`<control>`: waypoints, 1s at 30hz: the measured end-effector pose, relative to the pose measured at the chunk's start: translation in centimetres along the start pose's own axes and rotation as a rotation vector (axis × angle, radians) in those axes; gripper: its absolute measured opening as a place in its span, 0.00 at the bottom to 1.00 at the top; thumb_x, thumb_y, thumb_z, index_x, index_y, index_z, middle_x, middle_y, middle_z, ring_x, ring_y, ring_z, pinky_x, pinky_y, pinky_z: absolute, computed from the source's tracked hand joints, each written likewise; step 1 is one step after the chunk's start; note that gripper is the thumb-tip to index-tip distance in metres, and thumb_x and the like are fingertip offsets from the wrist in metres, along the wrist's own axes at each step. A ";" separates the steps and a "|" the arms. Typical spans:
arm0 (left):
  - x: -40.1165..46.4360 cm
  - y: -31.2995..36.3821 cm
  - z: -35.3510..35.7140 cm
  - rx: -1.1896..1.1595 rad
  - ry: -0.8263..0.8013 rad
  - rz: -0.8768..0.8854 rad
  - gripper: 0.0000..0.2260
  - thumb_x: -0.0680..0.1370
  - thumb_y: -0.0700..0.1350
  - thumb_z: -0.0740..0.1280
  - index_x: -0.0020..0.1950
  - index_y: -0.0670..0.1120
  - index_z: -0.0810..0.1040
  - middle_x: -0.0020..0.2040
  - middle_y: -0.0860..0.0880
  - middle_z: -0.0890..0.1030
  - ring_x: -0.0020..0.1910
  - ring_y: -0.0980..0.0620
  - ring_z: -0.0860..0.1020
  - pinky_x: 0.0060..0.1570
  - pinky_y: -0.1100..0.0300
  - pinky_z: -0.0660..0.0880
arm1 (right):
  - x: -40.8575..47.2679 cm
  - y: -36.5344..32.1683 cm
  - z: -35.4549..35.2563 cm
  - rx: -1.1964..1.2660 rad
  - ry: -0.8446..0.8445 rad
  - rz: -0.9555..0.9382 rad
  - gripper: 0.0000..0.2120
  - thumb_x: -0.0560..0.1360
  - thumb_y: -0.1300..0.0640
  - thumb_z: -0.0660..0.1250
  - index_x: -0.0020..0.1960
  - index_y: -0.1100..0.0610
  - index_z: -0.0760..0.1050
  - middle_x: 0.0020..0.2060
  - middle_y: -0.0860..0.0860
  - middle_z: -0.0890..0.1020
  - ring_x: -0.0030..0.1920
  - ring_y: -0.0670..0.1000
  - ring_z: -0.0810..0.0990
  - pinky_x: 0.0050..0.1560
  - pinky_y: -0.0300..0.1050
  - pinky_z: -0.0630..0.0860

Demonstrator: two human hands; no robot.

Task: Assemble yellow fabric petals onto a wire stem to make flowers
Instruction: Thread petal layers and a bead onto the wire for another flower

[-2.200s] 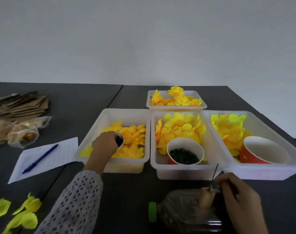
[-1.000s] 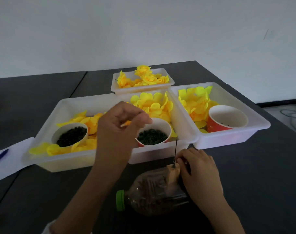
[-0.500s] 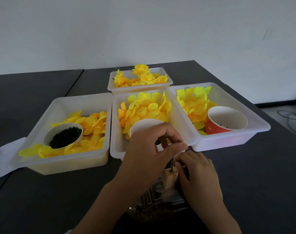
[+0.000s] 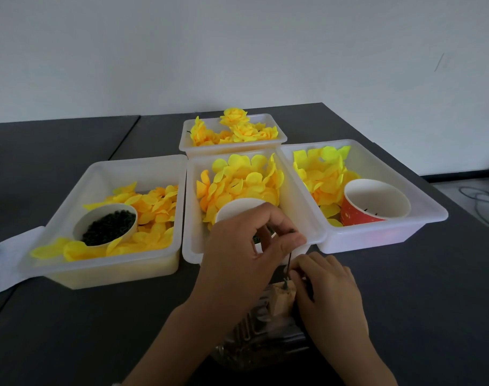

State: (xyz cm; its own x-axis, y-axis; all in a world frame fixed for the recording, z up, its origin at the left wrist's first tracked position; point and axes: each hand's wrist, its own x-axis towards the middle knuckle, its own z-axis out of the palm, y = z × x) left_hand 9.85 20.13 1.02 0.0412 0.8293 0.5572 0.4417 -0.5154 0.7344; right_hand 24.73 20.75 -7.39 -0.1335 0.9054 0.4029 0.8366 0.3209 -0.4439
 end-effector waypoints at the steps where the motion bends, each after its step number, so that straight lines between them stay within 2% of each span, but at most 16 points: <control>1: 0.0 0.0 0.0 0.012 0.003 0.006 0.03 0.73 0.48 0.72 0.40 0.51 0.80 0.37 0.61 0.80 0.37 0.58 0.77 0.35 0.74 0.67 | 0.0 0.0 0.0 -0.002 0.001 0.003 0.08 0.73 0.59 0.69 0.39 0.47 0.73 0.34 0.42 0.74 0.36 0.46 0.71 0.37 0.46 0.72; 7: -0.3 0.2 0.2 -0.022 0.036 0.031 0.03 0.73 0.50 0.71 0.41 0.52 0.80 0.38 0.61 0.80 0.37 0.59 0.77 0.36 0.75 0.67 | 0.0 0.1 0.2 -0.004 0.025 -0.005 0.10 0.71 0.60 0.71 0.38 0.47 0.73 0.34 0.42 0.74 0.35 0.46 0.72 0.36 0.47 0.73; 18: -0.1 0.1 0.3 -0.032 0.029 0.019 0.03 0.72 0.47 0.73 0.40 0.52 0.81 0.37 0.61 0.81 0.35 0.58 0.77 0.35 0.75 0.66 | 0.0 0.3 0.4 -0.002 0.033 -0.011 0.09 0.72 0.58 0.69 0.39 0.46 0.73 0.34 0.41 0.75 0.35 0.46 0.72 0.36 0.46 0.73; 26: -0.3 -0.3 0.3 0.002 0.003 0.015 0.05 0.73 0.54 0.70 0.41 0.54 0.80 0.37 0.62 0.80 0.36 0.58 0.77 0.33 0.75 0.67 | -0.1 0.1 0.1 0.012 0.040 -0.015 0.05 0.72 0.56 0.66 0.40 0.46 0.73 0.36 0.42 0.76 0.36 0.47 0.74 0.36 0.47 0.74; 30: -1.1 -1.5 0.4 0.039 -0.124 -0.039 0.06 0.73 0.56 0.69 0.41 0.55 0.79 0.39 0.60 0.81 0.38 0.58 0.80 0.35 0.70 0.72 | 0.0 -0.1 -0.1 0.021 0.018 -0.014 0.06 0.73 0.57 0.65 0.40 0.47 0.73 0.34 0.42 0.75 0.35 0.48 0.73 0.36 0.49 0.73</control>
State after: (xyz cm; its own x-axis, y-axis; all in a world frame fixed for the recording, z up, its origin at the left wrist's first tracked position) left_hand 9.46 20.10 -0.84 0.1322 0.8701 0.4748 0.4793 -0.4754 0.7378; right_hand 24.71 20.64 -7.25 -0.1356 0.8957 0.4235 0.8234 0.3396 -0.4546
